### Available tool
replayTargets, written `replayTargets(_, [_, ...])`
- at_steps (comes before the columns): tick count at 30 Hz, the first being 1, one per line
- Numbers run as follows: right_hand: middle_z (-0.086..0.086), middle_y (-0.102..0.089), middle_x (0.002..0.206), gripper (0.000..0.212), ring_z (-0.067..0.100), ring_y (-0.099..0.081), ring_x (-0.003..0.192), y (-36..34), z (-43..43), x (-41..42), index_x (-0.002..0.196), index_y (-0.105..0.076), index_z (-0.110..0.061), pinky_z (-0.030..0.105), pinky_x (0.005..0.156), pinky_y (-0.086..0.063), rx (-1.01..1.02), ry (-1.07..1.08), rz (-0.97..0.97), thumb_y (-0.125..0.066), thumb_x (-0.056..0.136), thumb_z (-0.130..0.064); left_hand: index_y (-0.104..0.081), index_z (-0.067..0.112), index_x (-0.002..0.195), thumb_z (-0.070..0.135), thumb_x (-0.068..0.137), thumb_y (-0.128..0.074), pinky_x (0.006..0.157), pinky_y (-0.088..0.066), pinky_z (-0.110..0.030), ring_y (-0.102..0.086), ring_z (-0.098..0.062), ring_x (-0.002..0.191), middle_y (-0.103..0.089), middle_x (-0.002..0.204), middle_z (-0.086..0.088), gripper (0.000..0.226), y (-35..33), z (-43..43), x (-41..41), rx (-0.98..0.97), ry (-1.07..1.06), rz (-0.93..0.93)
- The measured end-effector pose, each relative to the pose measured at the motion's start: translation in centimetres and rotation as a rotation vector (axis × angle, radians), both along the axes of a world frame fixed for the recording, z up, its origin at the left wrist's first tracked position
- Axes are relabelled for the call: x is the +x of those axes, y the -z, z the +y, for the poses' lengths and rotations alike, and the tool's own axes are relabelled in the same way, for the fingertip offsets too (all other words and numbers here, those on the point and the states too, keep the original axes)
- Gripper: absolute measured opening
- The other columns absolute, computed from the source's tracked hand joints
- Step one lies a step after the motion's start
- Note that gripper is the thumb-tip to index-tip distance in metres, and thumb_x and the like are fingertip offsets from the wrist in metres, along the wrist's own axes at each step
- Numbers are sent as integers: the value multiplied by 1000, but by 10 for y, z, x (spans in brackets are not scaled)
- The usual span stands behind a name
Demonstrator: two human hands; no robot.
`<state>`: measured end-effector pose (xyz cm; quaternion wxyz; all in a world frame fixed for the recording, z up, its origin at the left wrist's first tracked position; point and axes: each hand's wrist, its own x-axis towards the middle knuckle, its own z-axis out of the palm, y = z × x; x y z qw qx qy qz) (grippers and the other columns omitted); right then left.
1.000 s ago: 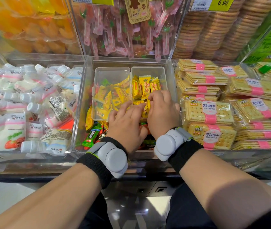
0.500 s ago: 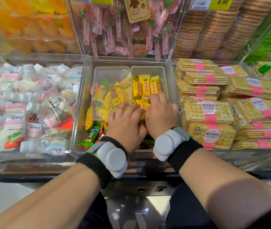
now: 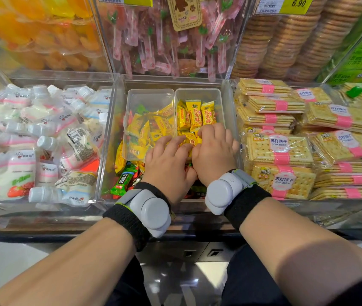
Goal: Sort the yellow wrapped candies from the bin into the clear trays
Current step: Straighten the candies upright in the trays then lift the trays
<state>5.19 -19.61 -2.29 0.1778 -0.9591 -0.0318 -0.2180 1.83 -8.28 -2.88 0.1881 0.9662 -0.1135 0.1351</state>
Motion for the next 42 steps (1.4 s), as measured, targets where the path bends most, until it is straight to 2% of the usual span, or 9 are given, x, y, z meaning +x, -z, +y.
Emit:
replayTargets(6, [3, -49, 109, 24, 24, -41, 102, -4, 1, -2, 102, -51, -19, 36, 83, -25, 13, -20, -25, -48, 79, -19, -49, 23, 126, 31, 80, -51, 103, -24, -44, -25, -25, 129, -42, 139, 3, 47, -4, 1, -3, -37, -5, -27])
replayTargets(11, [3, -51, 106, 24, 23, -42, 101, -7, 4, -3, 101, -54, -19, 33, 83, -21, 72, -121, -72, -49, 79, -12, -57, 15, 114, 24, 76, -58, 92, -31, -40, -39, -30, 116, -53, 123, -5, 39, -7, 0, -7, -80, -35, -110])
replayTargets(20, [5, -54, 100, 18, 26, -45, 98, -9, 11, -8, 92, -56, -15, 33, 80, -24, 76, -253, -99, -53, 75, -9, -59, 17, 107, 21, 78, -60, 87, -34, -41, -45, -31, 109, -56, 113, -6, 30, -13, 10, -12, -25, -148, -161])
replayTargets(30, [7, -54, 98, 18, 27, -45, 94, -11, 11, -11, 92, -57, -11, 33, 76, -22, 40, -319, -80, -55, 74, -6, -57, 18, 94, 24, 81, -56, 75, -34, -40, -50, -31, 94, -59, 97, -6, 15, -23, 49, -14, 144, -263, -121])
replayTargets(37, [7, -54, 97, 18, 27, -45, 94, -10, 12, -12, 91, -58, -11, 32, 78, -24, 38, -342, -79, -55, 75, -4, -62, 13, 90, 24, 81, -54, 81, -34, -43, -48, -33, 97, -58, 96, -9, 16, -22, 70, -17, 309, -419, -61])
replayTargets(42, [6, -54, 97, 17, 27, -45, 95, -9, 12, -11, 91, -57, -12, 31, 78, -24, 25, -348, -72, -55, 76, -5, -69, 11, 83, 18, 77, -59, 79, -25, -41, -40, -31, 96, -51, 96, -9, 13, -19, 80, -16, 361, -527, -52])
